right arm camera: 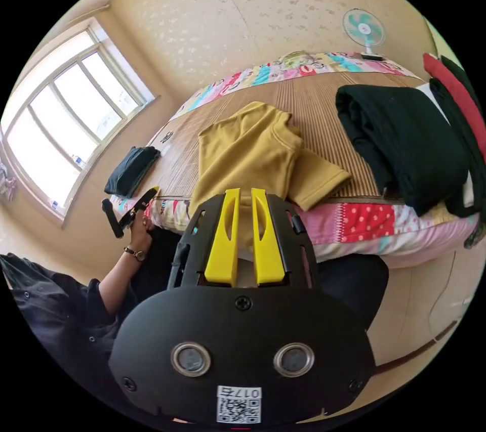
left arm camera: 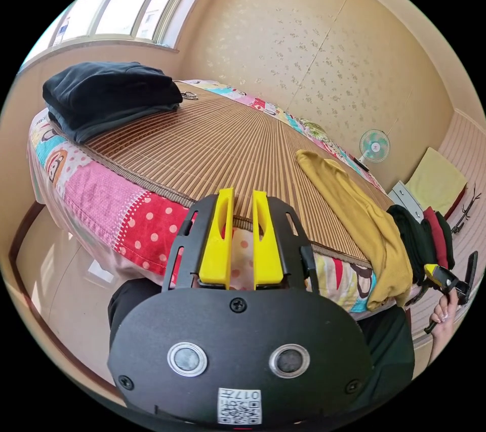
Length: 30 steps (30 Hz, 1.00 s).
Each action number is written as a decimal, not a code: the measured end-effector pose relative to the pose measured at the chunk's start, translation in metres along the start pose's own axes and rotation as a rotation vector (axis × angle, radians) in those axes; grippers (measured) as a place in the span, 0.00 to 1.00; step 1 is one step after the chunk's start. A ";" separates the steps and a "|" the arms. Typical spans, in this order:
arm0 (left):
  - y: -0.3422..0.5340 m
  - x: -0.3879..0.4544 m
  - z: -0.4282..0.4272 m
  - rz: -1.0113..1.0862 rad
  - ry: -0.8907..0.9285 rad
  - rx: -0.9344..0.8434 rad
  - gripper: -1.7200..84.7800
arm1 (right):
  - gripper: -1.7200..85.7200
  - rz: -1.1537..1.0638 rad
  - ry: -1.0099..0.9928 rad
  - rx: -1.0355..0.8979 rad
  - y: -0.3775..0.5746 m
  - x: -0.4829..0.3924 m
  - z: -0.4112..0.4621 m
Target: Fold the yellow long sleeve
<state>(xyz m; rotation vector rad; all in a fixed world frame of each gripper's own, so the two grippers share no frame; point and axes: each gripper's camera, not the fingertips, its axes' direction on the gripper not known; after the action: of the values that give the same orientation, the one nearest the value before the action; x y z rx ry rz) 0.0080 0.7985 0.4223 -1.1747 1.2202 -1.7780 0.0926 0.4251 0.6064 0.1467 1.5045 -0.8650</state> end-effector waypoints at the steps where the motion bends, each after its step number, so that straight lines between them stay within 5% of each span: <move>1: 0.000 0.004 0.002 0.009 0.004 0.002 0.10 | 0.11 0.055 -0.026 -0.036 -0.003 0.018 0.002; 6: -0.001 0.017 0.014 0.050 -0.011 -0.002 0.12 | 0.13 0.261 -0.420 -0.071 0.004 0.070 0.024; 10: -0.015 0.026 0.012 0.039 0.028 -0.108 0.12 | 0.08 0.392 -0.512 0.035 0.018 0.081 0.004; 15: -0.024 0.054 -0.006 0.006 0.424 -0.194 0.11 | 0.05 0.263 -0.705 0.127 0.006 0.055 -0.028; 22: -0.048 0.165 0.022 -0.007 0.929 -0.468 0.20 | 0.04 0.037 -0.768 -0.005 -0.019 -0.030 -0.012; 27: -0.056 0.244 0.048 0.203 0.725 -0.614 0.23 | 0.03 -0.062 -0.842 -0.046 -0.021 -0.074 -0.002; 30: -0.049 0.273 0.072 0.269 0.552 -0.662 0.23 | 0.03 -0.069 -0.709 -0.067 -0.022 -0.086 -0.002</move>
<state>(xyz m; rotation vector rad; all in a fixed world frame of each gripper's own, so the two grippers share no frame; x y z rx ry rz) -0.0276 0.5505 0.5619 -0.7886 2.2979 -1.5775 0.0925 0.4457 0.6924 -0.2450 0.8723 -0.8046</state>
